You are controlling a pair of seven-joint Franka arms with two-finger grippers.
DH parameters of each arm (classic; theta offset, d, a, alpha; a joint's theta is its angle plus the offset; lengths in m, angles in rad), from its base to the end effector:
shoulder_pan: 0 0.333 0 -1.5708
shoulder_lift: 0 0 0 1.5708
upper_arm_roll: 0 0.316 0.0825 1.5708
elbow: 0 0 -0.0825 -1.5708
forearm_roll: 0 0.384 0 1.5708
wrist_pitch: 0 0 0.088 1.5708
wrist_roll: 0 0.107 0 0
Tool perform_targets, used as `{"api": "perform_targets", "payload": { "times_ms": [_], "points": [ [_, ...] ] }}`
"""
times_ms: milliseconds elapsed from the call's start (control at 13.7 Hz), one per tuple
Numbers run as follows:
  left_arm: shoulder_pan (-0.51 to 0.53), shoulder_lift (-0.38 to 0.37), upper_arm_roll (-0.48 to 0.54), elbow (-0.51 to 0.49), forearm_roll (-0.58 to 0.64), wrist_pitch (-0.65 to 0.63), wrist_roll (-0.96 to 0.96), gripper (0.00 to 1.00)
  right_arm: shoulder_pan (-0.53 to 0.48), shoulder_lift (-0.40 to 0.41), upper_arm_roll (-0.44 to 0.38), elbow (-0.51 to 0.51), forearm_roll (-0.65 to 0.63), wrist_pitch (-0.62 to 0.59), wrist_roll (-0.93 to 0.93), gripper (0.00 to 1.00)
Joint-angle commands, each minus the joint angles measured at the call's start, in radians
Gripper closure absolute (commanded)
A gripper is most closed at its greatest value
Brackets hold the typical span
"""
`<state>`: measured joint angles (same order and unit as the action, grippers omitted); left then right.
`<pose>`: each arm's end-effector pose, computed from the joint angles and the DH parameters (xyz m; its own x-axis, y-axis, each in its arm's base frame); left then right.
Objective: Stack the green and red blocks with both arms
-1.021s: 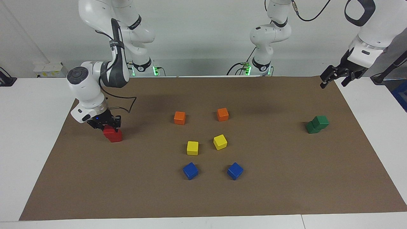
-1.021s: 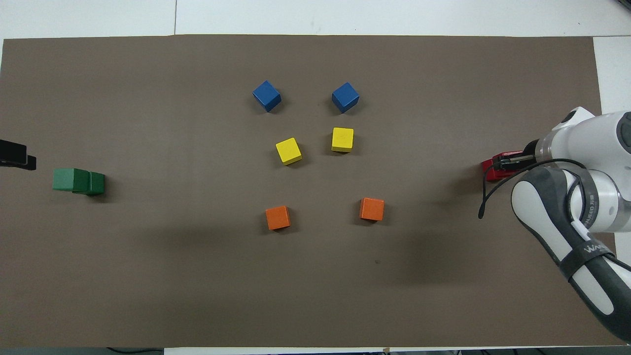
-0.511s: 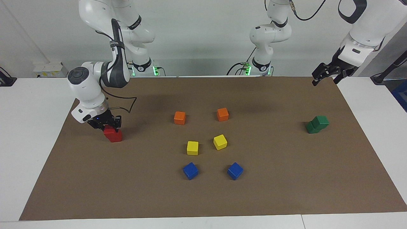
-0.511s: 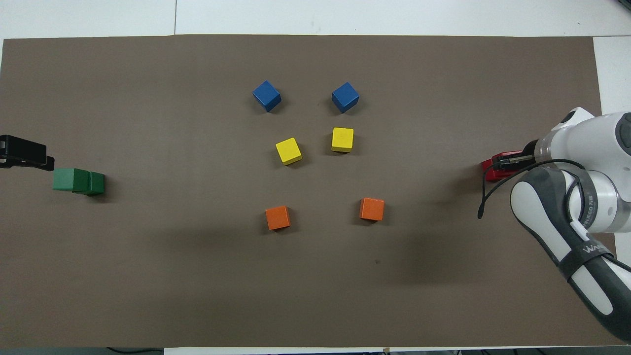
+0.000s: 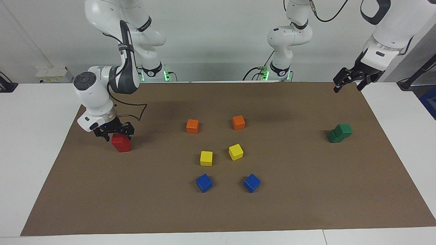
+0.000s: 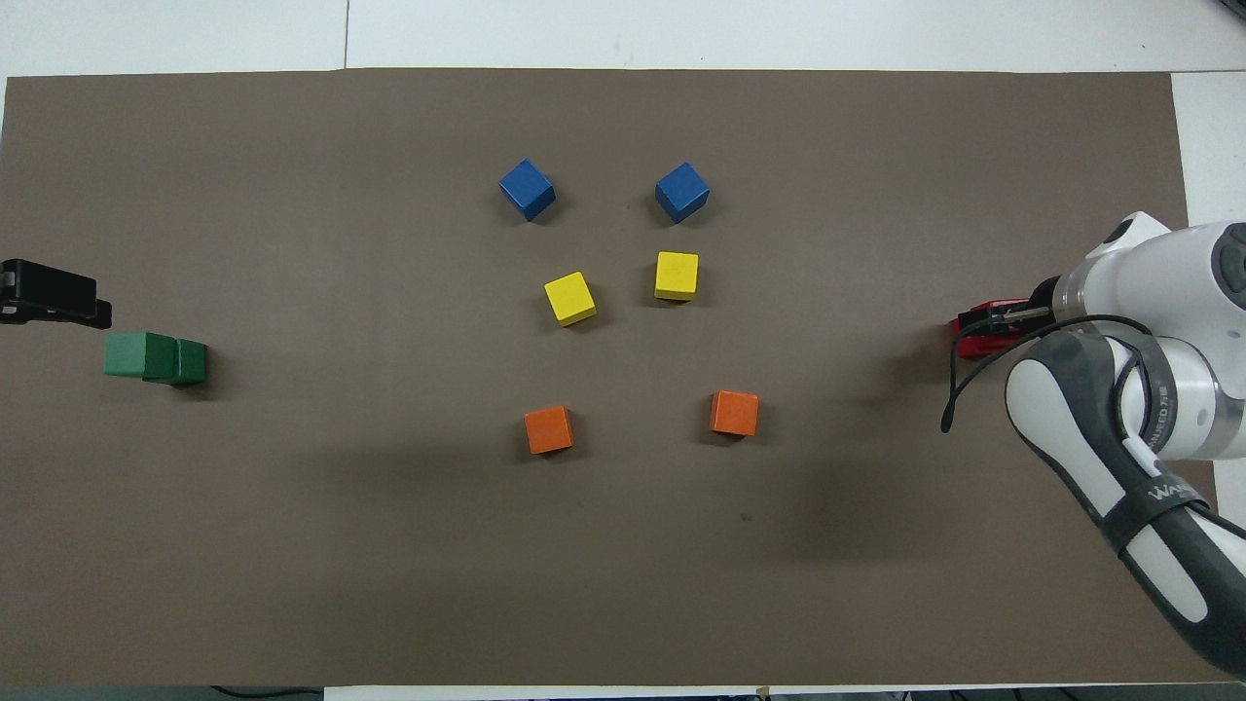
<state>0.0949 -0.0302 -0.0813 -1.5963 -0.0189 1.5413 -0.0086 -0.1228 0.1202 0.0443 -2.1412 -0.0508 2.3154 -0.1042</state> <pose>0.5419 0.0046 0.6265 0.9995 0.0217 -0.0250 0.0221 -0.9996 0.0162 0.5602 -0.0453 0.3538 0.9970 0.0595 0.0498 0.0576 -0.9976 0.0392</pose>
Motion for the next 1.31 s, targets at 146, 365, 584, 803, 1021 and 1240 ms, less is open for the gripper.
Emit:
{"api": "perform_targets", "payload": {
  "times_ms": [146,365,584,803,1021,1240],
  "points": [
    [-0.017,-0.005,0.014,0.004,0.007,0.014,-0.004,0.0,-0.003,-0.02,0.014,0.117,0.016,-0.187,-0.026,0.0],
    [-0.017,-0.005,0.014,-0.004,0.007,0.039,-0.005,0.0,0.009,-0.08,0.025,0.227,0.016,-0.35,-0.023,0.0],
    [-0.012,-0.005,0.012,0.002,0.007,0.037,-0.005,0.0,0.037,-0.216,0.037,0.239,0.02,-0.469,-0.019,0.0],
    [-0.004,-0.005,0.011,0.003,0.005,0.036,-0.004,0.0,0.04,-0.203,0.057,0.422,0.054,-0.725,0.035,0.0],
    [-0.006,-0.005,0.012,0.004,0.005,0.033,-0.007,0.0,0.037,-0.163,0.089,0.501,0.054,-0.8,0.077,0.0],
    [-0.004,-0.005,0.011,0.006,0.004,0.033,-0.007,0.0,0.034,-0.159,0.089,0.509,0.051,-0.798,0.078,0.0]
  ]
}}
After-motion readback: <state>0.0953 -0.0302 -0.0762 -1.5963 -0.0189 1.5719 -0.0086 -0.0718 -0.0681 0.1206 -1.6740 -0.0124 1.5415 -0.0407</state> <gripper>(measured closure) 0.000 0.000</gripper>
